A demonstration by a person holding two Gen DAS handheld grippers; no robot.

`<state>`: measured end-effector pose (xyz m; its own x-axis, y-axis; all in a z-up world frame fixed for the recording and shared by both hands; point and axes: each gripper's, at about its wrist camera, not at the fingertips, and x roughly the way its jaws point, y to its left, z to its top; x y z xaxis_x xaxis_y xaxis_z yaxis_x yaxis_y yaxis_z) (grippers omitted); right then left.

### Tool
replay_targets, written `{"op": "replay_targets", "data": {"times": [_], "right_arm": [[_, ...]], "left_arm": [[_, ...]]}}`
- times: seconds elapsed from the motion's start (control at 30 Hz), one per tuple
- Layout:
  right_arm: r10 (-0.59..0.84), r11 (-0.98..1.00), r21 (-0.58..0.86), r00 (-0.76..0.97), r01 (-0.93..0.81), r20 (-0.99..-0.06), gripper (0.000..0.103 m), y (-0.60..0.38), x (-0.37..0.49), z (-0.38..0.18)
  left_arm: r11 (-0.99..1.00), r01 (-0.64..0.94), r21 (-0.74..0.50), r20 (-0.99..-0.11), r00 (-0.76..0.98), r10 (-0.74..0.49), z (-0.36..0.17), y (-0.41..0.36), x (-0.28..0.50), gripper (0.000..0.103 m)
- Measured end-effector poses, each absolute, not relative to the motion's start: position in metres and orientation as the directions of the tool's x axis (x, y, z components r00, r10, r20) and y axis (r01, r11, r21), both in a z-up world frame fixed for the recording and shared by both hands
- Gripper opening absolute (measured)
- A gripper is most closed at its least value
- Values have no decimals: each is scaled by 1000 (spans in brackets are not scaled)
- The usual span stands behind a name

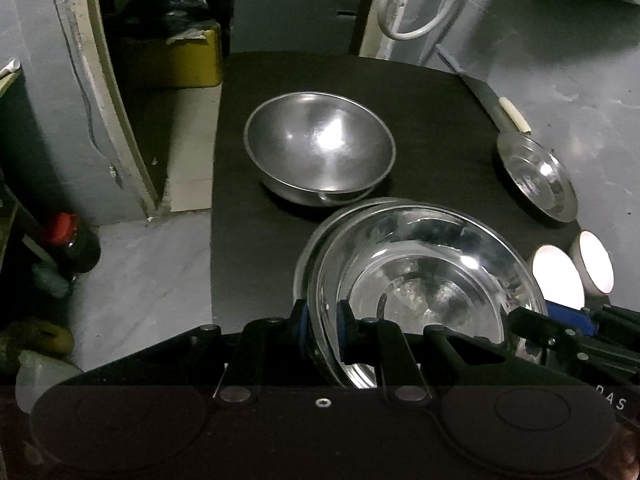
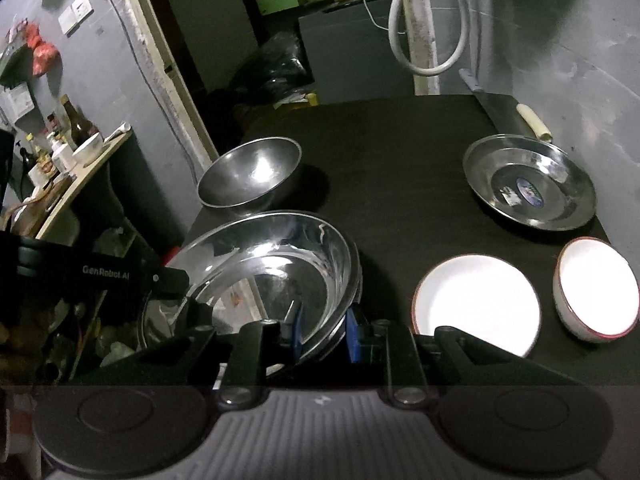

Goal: Organize plates and bowls
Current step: 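Lift the large basin with the left gripper and lower it onto the medium steel plate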

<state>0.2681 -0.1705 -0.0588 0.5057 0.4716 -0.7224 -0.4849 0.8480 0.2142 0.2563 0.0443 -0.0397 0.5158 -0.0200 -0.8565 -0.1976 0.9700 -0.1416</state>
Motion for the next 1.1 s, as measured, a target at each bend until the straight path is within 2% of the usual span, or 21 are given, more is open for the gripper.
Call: {"op": "replay_targets", "data": {"times": [0.7, 0.97, 1.1], "right_arm": [[417, 853, 121, 524, -508, -743, 25, -149, 279, -71], [410, 859, 116, 532, -499, -741, 26, -148, 281, -73], [416, 857, 122, 531, -501, -738, 31, -149, 281, -74]], "left_arm": [[982, -187, -7, -869, 487, 87, -56, 31, 267, 16], [979, -199, -34, -878, 474, 66, -61, 33, 269, 18], [978, -202, -41, -873, 483, 63, -59, 34, 268, 20]]}}
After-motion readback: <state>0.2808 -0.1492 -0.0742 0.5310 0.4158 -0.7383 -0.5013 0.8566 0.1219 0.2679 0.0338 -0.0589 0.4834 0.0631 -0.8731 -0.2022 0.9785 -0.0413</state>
